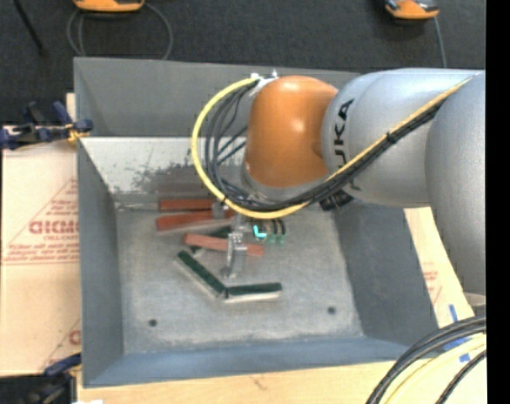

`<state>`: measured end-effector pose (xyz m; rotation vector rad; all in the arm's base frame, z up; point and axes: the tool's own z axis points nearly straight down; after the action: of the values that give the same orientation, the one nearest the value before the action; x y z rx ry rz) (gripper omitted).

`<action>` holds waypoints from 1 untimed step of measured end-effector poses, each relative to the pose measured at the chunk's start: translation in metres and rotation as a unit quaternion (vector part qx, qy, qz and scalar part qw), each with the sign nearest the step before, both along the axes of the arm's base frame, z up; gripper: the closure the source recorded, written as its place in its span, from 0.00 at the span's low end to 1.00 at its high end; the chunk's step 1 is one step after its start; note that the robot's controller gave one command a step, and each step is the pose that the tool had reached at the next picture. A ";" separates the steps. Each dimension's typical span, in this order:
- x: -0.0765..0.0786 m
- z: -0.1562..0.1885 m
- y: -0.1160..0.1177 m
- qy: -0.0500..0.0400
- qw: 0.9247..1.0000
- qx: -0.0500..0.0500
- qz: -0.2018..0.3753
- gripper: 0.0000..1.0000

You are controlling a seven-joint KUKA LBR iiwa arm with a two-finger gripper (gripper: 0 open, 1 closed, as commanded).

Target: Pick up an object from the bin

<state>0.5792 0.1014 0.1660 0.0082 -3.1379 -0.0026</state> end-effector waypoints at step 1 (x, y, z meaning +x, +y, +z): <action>0.010 -0.096 -0.054 -0.004 0.996 -0.001 0.089 0.00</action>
Offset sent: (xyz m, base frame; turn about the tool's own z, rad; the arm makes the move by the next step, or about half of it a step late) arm 0.0085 -0.0516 -0.0960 -0.1818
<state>0.5896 0.0475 0.0703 0.2873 -3.1326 0.0007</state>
